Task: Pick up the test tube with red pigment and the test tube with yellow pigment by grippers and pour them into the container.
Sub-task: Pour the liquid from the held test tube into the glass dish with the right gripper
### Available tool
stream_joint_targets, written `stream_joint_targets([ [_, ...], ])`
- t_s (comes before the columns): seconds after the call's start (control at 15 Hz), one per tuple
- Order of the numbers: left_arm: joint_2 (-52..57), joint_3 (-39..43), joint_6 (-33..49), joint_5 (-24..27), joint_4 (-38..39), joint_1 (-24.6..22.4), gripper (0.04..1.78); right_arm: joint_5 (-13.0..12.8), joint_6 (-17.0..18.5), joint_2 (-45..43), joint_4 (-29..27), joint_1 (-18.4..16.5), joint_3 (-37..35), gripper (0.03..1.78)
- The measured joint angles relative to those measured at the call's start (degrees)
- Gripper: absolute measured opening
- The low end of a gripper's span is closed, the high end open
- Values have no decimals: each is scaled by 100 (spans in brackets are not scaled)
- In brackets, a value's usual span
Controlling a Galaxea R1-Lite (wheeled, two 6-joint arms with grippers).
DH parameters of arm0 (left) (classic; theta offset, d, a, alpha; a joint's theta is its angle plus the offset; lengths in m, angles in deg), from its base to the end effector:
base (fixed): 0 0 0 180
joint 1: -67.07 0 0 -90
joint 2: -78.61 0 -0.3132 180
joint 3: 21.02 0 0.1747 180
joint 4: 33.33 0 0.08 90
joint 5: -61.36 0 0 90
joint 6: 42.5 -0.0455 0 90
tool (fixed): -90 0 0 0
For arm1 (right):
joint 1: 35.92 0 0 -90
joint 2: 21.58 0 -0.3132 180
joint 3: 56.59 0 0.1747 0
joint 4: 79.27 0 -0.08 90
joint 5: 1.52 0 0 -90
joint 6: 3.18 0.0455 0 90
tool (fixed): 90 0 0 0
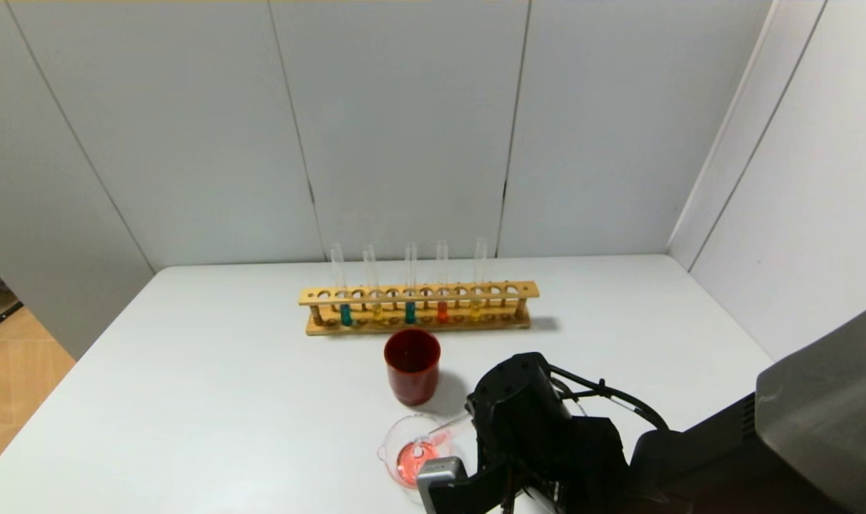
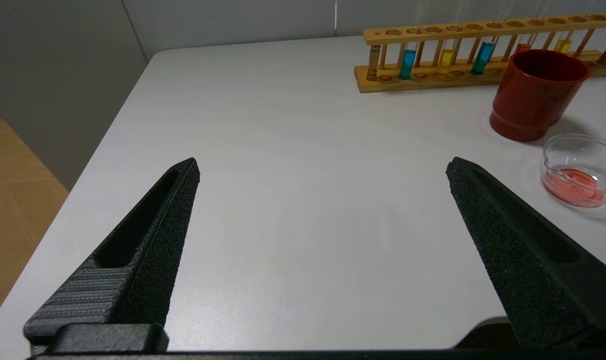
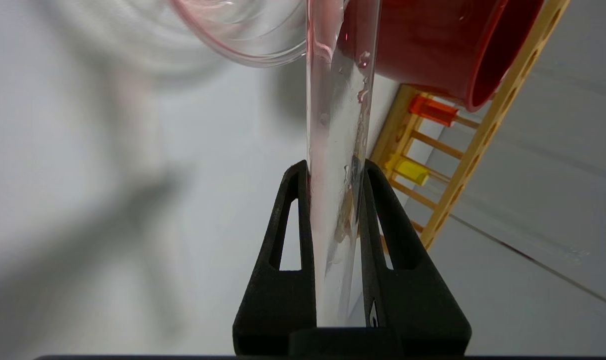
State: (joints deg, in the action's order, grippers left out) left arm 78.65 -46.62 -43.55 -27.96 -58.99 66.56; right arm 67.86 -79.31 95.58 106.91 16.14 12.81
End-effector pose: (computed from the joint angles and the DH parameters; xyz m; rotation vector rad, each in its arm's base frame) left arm -0.0302 -0.0008 0.0753 0.0183 0.0003 -0.0030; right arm 0.2291 0.2678 0.0680 -1.6848 0.1612 0.8786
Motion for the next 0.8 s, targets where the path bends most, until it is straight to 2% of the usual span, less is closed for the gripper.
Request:
stream_joint_targets([
  [0.53, 0, 0, 0, 2, 0, 0, 175, -16, -378, 72, -295, -24, 379, 28],
  [0.8, 0, 0, 1, 0, 2, 0, 175, -166, -532, 80, -297, 7, 432, 28],
])
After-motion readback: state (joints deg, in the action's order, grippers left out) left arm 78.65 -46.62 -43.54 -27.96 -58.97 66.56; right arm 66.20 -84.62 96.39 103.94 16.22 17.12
